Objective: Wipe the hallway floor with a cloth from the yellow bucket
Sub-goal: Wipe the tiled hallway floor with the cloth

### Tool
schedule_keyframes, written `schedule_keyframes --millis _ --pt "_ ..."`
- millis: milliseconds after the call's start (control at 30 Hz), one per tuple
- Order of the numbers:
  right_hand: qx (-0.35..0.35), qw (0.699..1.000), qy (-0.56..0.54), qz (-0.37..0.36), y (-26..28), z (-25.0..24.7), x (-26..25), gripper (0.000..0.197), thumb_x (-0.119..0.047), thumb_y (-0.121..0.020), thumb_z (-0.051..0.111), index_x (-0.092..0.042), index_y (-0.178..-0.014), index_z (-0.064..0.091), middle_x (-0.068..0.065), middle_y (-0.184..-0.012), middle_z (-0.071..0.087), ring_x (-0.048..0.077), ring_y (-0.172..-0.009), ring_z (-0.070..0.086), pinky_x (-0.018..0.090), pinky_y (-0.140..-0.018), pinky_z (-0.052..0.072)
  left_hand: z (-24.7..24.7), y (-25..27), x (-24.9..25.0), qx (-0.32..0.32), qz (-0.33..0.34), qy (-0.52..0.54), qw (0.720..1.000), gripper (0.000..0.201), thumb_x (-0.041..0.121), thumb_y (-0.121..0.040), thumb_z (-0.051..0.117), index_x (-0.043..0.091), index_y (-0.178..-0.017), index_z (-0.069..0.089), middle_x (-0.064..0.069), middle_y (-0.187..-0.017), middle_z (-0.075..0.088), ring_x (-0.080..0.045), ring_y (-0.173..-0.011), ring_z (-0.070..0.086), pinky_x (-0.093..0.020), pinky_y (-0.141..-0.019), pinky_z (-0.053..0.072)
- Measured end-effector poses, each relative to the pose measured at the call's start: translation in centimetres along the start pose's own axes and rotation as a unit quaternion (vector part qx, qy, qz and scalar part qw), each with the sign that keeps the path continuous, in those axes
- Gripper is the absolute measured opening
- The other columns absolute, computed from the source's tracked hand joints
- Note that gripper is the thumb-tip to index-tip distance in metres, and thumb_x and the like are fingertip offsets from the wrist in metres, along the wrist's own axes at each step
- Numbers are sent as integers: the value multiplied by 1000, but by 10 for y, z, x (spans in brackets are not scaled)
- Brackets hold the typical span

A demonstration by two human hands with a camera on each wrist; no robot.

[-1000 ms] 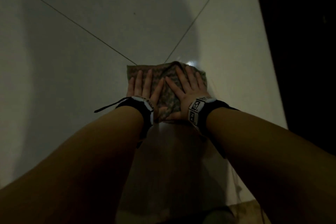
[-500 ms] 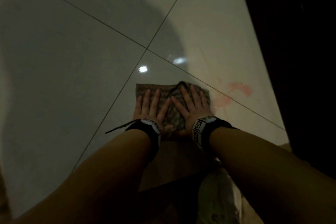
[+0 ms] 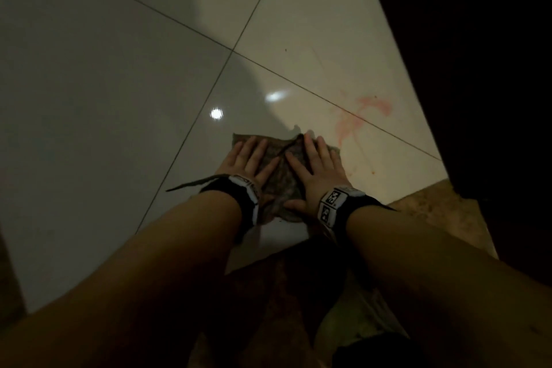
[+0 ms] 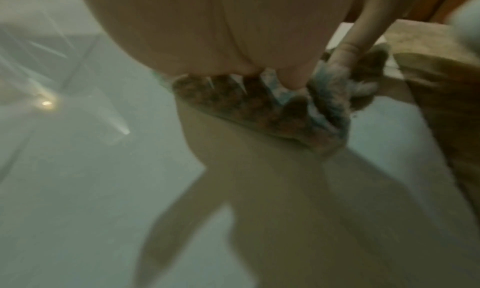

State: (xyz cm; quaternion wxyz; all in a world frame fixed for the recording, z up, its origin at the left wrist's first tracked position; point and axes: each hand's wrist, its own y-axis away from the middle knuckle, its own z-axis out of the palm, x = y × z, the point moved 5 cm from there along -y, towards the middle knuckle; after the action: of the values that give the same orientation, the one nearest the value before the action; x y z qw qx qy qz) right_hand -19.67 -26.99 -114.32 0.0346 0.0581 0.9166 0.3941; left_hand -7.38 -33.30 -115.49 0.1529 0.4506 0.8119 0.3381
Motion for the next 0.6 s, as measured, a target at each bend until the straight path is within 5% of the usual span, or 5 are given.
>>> schedule_keyframes --millis 300,600 --pt "-16 999 -42 7 -12 12 -9 97 -73 -79 41 -34 -148 -16 8 -155 -31 30 -144 -26 49 -116 -14 3 -7 -4 11 1 35 999 110 70 -80 46 16 -150 -18 -10 -159 -22 -28 -148 -16 -38 -120 -9" --pt "-45 999 10 -17 2 40 23 112 -78 -70 49 -33 -146 -21 8 -155 -31 31 -143 -26 52 -113 -16 10 -8 39 -30 -12 23 999 115 77 -77 38 12 -147 -25 -16 -155 -29 -36 -145 -24 -45 -118 -15"
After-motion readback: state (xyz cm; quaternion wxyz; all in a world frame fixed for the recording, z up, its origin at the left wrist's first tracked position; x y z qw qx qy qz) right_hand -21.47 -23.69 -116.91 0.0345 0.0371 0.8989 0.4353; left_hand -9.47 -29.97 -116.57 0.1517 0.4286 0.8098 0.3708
